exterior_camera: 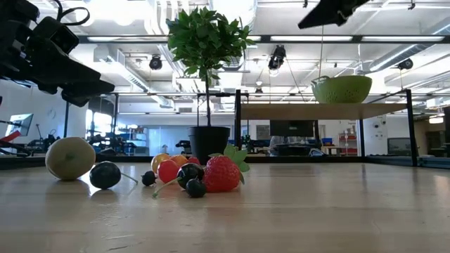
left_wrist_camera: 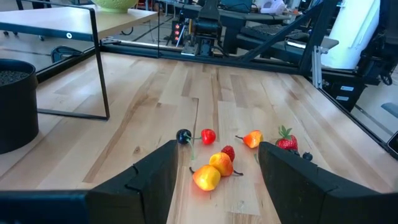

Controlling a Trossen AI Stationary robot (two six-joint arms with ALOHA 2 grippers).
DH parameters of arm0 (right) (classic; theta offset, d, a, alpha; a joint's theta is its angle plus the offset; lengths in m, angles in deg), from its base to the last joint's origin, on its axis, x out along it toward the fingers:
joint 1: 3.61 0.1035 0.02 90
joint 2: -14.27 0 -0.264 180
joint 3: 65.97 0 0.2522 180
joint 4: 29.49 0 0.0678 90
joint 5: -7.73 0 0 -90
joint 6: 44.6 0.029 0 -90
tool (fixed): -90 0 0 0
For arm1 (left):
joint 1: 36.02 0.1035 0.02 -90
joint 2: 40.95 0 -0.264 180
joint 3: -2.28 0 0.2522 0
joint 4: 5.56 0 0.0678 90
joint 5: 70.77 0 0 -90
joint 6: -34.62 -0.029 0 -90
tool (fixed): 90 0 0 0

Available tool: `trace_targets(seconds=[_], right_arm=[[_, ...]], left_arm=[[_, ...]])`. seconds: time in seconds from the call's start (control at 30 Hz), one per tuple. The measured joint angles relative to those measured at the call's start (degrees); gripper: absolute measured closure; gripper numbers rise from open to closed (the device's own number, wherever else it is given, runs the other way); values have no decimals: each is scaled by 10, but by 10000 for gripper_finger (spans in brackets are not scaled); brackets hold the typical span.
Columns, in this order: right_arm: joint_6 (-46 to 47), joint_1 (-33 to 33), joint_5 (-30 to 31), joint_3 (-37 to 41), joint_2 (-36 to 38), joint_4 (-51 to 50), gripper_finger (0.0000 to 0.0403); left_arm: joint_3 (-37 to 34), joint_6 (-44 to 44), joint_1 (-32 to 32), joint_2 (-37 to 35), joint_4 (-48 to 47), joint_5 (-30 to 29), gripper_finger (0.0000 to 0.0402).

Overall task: Pick & Place Fruit
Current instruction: Put the pear into the green strainer bowl on the shelf

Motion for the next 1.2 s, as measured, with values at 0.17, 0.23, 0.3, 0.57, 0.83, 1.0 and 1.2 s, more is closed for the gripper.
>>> trace_targets(seconds=[0.17,0.23,0.3,0.57,0.83,1.0,1.2], right_arm=[[3,90,-12,6,-47,-1,394],[15,109,-49,11,-71,-1,394],[25,123,-104,20,-95,-2,394],[86,139,-134,89,-145,35,394],[90,139,-134,202,-80,138,394],[84,108,-144,262,-5,166,394],[102,15,-243,327,92,171,394]], left_arm=[[0,0,0,0,0,0,172],[0,0,0,0,0,0,172],[0,0,0,0,0,0,172],[0,0,0,0,0,0,172],[0,0,0,0,0,0,172],[0,0,0,0,0,0,172],[0,0,0,0,0,0,172]])
